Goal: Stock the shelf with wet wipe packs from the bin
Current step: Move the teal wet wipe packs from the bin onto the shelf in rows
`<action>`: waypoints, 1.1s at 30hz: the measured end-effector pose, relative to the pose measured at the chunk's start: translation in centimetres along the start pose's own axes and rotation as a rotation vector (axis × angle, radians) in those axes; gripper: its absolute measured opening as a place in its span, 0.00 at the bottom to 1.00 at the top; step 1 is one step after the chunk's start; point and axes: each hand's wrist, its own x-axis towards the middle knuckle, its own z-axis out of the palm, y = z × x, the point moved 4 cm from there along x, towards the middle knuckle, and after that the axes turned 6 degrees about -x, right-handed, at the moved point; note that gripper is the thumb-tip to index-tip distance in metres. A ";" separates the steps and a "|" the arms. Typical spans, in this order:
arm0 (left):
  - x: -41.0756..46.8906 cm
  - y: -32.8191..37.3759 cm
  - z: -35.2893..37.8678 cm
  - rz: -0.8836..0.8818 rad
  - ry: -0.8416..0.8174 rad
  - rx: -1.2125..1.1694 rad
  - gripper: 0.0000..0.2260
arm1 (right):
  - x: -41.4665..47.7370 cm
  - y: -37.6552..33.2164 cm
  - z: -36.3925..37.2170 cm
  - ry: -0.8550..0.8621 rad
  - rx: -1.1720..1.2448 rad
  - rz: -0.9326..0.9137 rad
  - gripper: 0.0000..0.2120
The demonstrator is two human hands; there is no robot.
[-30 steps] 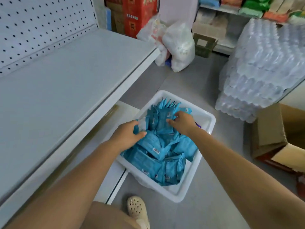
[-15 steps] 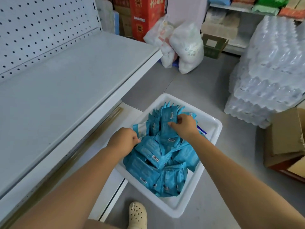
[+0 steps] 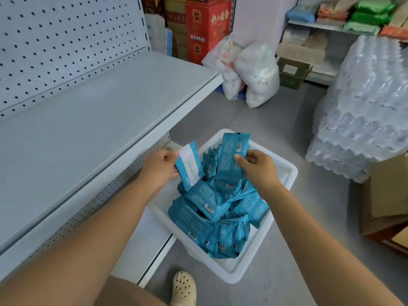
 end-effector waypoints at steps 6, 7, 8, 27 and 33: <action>-2.9 3.9 -0.4 -0.018 0.043 -0.518 0.10 | -3.3 -6.7 3.2 -0.072 0.106 -0.259 0.07; -3.4 4.9 -0.6 0.005 0.058 -0.555 0.10 | -3.7 -7.9 3.9 -0.090 0.111 -0.311 0.08; -3.9 5.9 -1.0 0.032 0.076 -0.586 0.11 | -4.0 -9.2 4.5 -0.109 0.113 -0.361 0.09; -14.0 10.9 -20.2 0.408 0.406 -0.909 0.14 | -10.0 -24.8 22.4 -0.553 0.130 -0.734 0.18; -18.1 9.0 -25.7 0.478 0.566 -0.918 0.07 | -12.7 -26.5 28.2 -0.598 0.088 -0.608 0.36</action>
